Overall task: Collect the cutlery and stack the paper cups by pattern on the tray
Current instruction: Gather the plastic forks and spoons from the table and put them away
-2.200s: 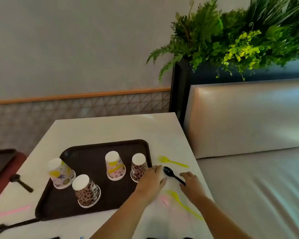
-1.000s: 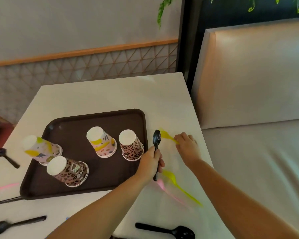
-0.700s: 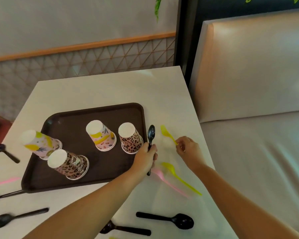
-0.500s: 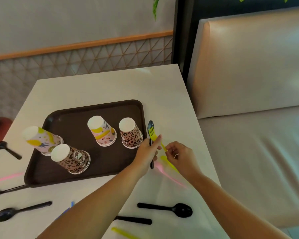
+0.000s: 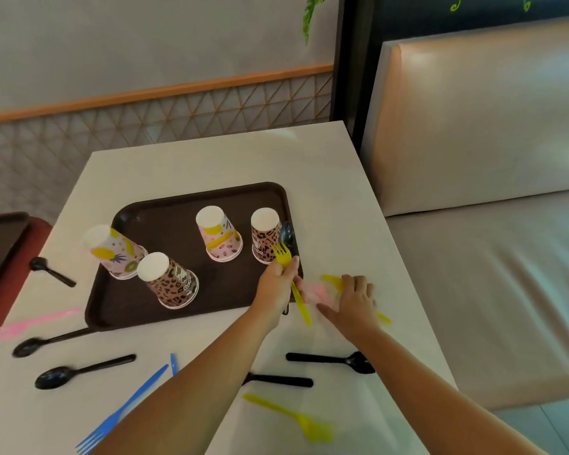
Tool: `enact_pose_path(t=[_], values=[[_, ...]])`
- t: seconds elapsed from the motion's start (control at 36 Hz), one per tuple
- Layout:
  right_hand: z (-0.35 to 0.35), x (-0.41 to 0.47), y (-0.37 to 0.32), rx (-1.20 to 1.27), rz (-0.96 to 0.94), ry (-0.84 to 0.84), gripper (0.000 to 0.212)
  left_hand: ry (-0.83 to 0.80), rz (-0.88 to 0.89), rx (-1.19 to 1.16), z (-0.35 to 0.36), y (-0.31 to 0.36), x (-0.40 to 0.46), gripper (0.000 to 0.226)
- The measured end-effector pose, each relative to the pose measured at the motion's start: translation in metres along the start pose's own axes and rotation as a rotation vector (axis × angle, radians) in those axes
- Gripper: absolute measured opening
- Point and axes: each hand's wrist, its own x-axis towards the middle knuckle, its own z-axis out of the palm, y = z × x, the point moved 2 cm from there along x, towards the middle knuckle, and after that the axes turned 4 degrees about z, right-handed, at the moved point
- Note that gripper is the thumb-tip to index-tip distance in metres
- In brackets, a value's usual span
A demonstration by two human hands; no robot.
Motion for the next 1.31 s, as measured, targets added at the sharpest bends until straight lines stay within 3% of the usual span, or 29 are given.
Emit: enact_pose_path(t=[0.31, 0.47, 0.53, 0.61, 0.67, 0.86, 1.0, 1.06, 1.08, 1.17, 1.31], values=[[0.025, 0.013, -0.006, -0.276, -0.143, 0.080, 0.032, -0.154, 0.003, 0.101, -0.028, -0.012, -0.026, 0.015], [0.032, 0.015, -0.009, -0.358, -0.219, 0.058, 0.045, -0.114, -0.033, 0.109, -0.037, -0.019, -0.031, 0.026], [0.034, 0.019, -0.007, -0.308, -0.194, 0.090, 0.052, -0.099, -0.051, 0.084, -0.037, -0.019, -0.033, 0.027], [0.011, 0.008, -0.022, -0.174, -0.170, 0.234, 0.035, -0.082, -0.053, 0.059, -0.036, -0.018, -0.035, 0.023], [-0.008, -0.002, -0.038, 0.021, -0.195, 0.239, 0.034, -0.081, -0.039, 0.065, -0.036, -0.015, -0.035, 0.023], [-0.031, -0.024, -0.078, 0.779, -0.026, -0.027, 0.022, -0.146, -0.017, 0.074, -0.032, -0.004, -0.032, 0.029], [-0.025, -0.039, -0.079, 0.902, 0.004, -0.035, 0.014, -0.217, -0.064, -0.037, -0.030, -0.001, -0.040, 0.030], [0.007, -0.088, -0.094, 0.984, 0.093, 0.117, 0.012, -0.434, -0.074, 0.067, -0.068, -0.018, -0.064, 0.030], [0.010, -0.089, -0.093, 0.993, 0.081, 0.129, 0.009, -0.457, -0.055, 0.098, -0.068, -0.025, -0.064, 0.030], [0.016, -0.090, -0.085, 0.933, 0.031, 0.111, 0.007, -0.434, -0.055, 0.075, -0.064, -0.026, -0.068, 0.033], [0.019, -0.096, -0.083, 0.996, 0.039, 0.107, 0.025, -0.340, 0.020, 0.146, -0.074, -0.029, -0.066, 0.033]])
